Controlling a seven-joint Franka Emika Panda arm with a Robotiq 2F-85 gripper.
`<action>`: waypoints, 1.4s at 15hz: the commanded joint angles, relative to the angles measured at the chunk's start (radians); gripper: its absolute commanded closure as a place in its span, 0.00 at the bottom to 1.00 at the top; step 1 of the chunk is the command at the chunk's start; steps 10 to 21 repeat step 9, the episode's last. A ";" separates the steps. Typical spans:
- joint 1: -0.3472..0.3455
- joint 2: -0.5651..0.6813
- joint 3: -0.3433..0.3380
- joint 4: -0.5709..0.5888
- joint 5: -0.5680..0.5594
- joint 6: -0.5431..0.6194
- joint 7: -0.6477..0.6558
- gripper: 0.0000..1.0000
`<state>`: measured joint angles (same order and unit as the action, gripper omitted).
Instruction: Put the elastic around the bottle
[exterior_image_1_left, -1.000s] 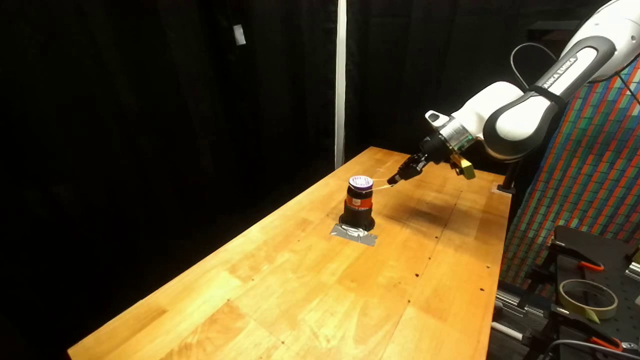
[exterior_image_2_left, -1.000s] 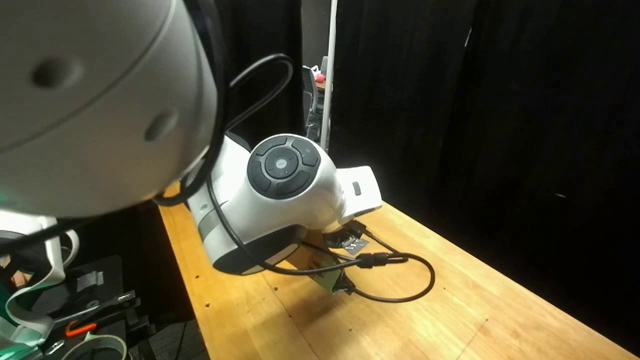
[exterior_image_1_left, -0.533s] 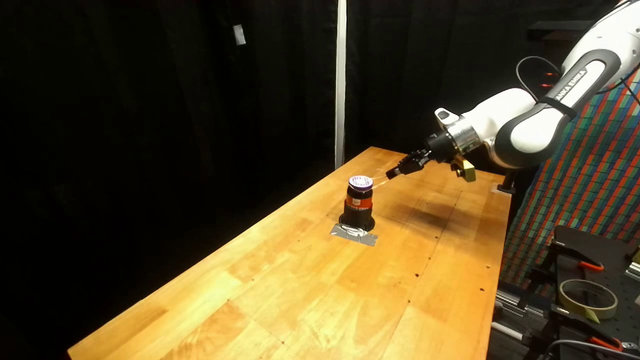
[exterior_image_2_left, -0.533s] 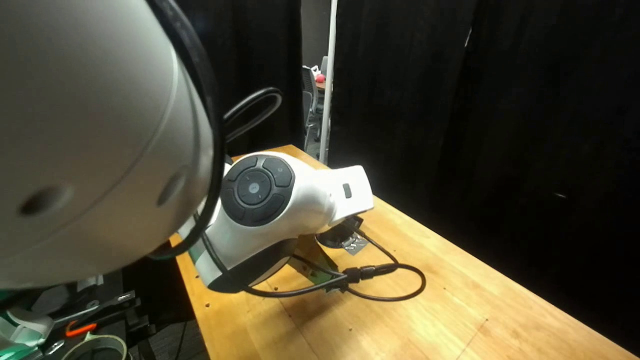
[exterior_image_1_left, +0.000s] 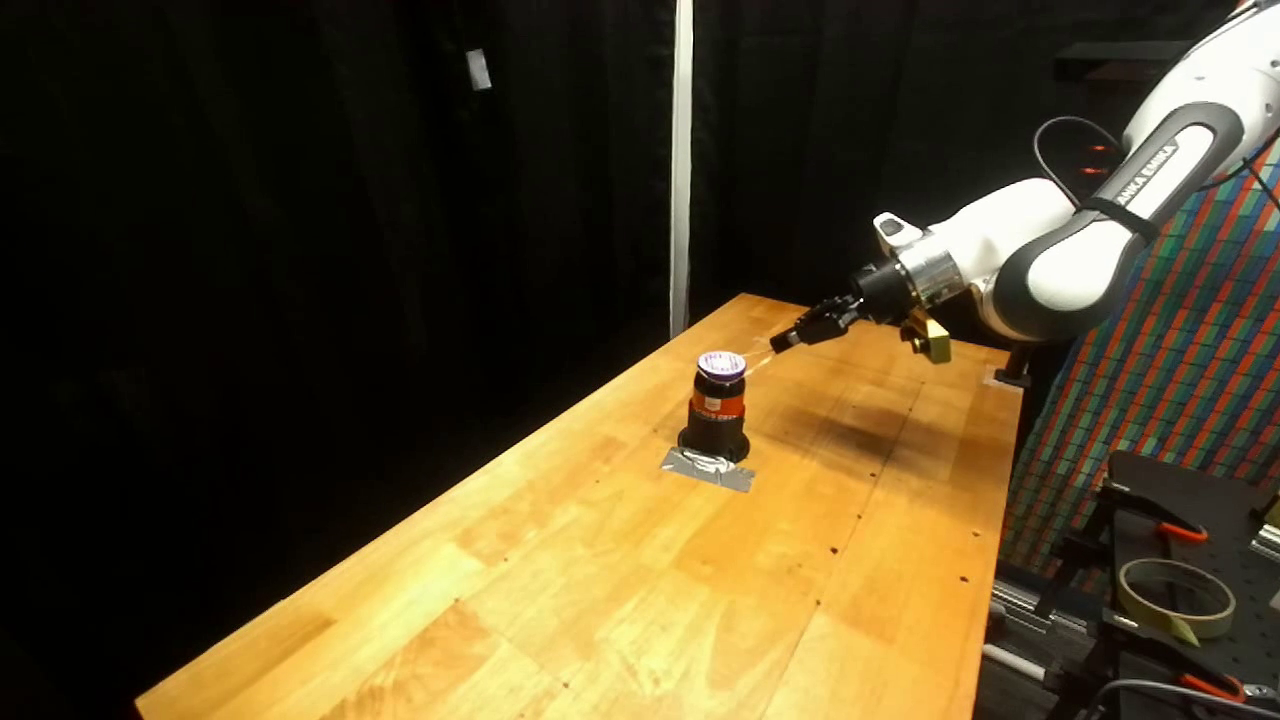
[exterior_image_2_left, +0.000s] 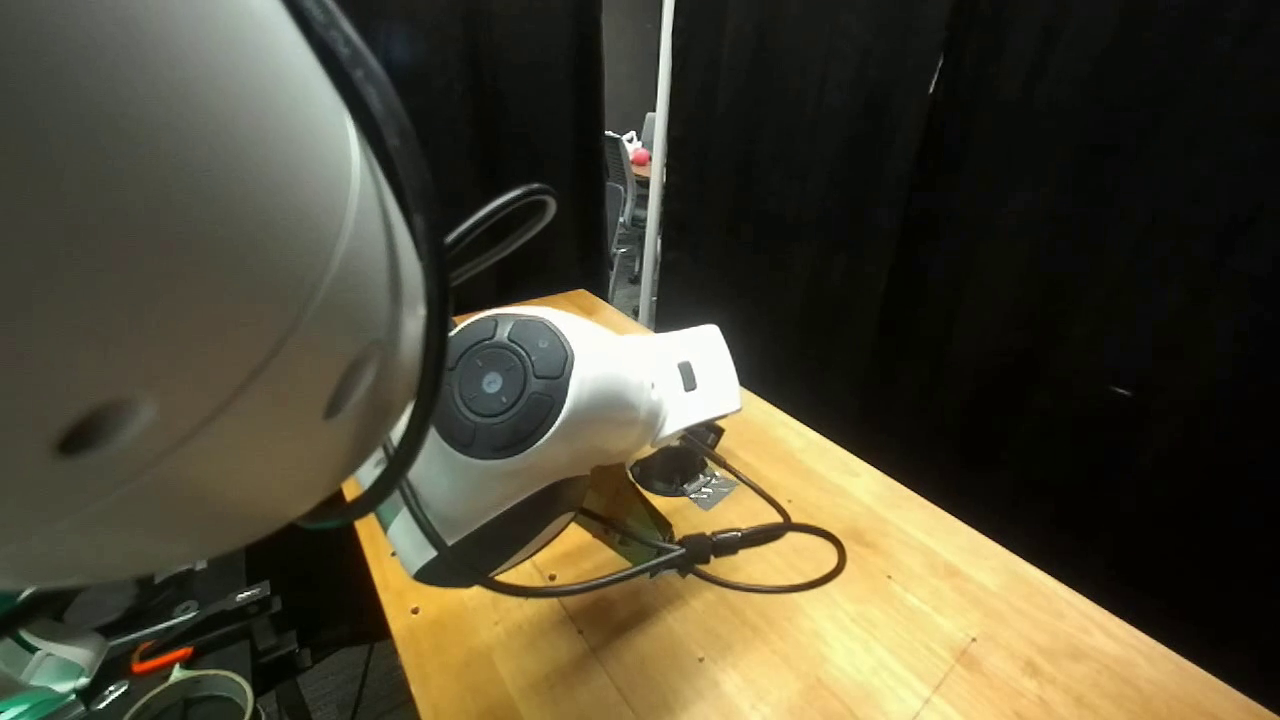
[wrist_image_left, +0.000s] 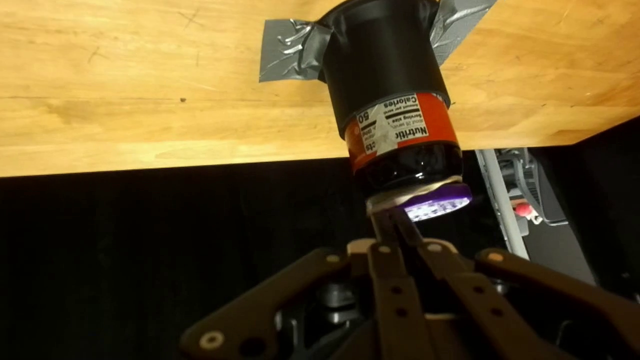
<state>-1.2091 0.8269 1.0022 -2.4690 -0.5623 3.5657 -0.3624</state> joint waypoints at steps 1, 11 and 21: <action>-0.036 0.047 0.013 -0.022 -0.041 0.109 -0.014 0.92; -0.010 0.003 0.012 -0.006 -0.021 0.023 0.021 0.59; -0.010 0.003 0.012 -0.006 -0.021 0.023 0.021 0.59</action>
